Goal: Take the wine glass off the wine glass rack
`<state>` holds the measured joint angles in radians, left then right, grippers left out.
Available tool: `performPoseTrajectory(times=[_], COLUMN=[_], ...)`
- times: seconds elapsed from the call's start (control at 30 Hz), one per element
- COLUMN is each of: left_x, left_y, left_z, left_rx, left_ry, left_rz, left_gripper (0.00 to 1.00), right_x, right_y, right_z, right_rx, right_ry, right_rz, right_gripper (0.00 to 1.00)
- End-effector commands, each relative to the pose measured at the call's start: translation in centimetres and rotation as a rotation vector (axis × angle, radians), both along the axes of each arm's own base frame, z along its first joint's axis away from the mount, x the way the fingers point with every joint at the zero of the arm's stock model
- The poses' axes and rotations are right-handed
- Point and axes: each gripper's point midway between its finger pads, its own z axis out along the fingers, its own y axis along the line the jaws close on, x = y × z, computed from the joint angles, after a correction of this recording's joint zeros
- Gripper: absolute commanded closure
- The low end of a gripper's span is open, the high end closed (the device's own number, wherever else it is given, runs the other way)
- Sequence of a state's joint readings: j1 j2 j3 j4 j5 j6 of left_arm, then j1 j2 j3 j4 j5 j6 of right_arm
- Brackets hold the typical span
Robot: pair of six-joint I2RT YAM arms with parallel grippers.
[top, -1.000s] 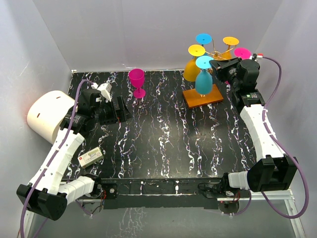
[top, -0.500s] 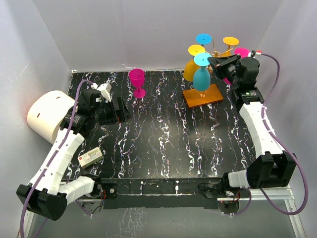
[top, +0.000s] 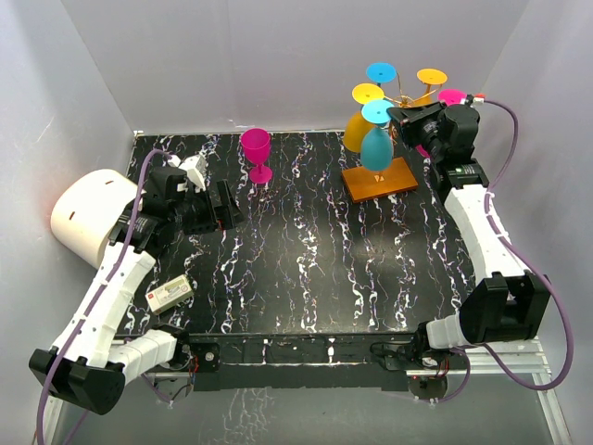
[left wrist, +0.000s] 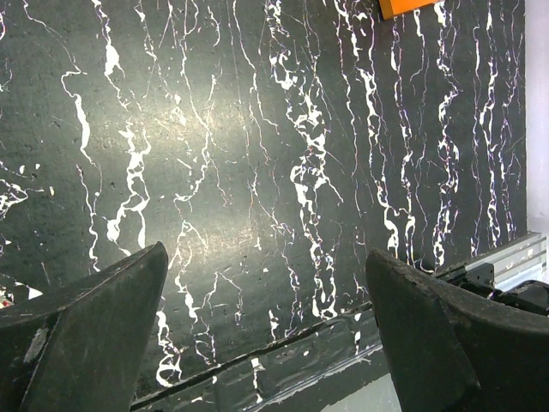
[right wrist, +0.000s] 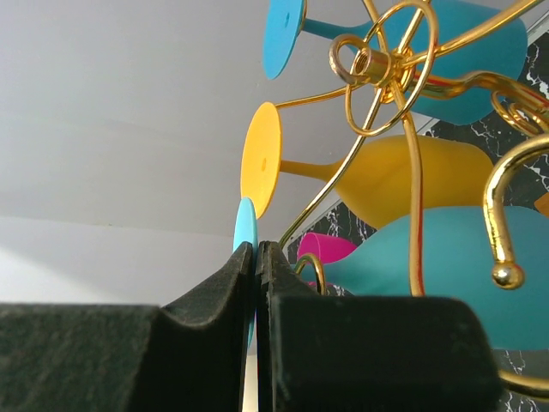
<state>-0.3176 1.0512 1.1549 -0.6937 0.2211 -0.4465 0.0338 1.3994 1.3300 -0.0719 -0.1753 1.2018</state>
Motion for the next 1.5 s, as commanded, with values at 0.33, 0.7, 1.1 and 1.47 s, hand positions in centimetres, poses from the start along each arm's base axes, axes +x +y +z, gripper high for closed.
performPoseTrajectory(times=[0.33,0.7,1.1,1.47], left_x=[-0.5,-0.8,-0.8,0.1], left_y=[0.1,0.3,-0.1,-0.7], left_z=[2.1,1.7,0.9,0.5], left_rx=[-0.008,-0.003,-0.004,-0.002], left_ry=[-0.048,-0.041,-0.025,-0.018], left_rz=[-0.007,-0.006,-0.028,-0.065], left_gripper=[0.01,0.01,0.01,0.01], right_x=[-0.6,-2.7,-7.3,-15.4], right_y=[-3.7,-4.6,-4.2,7.2], right_z=[5.3,5.7,4.4,-2.6], right_rx=[-0.040,0.013,-0.046,-0.517], right_ry=[-0.136,-0.140,-0.163,-0.551], right_rz=[-0.216,-0.270,-0.226,0.453], right_gripper=[1.00,1.00,1.00,1.00])
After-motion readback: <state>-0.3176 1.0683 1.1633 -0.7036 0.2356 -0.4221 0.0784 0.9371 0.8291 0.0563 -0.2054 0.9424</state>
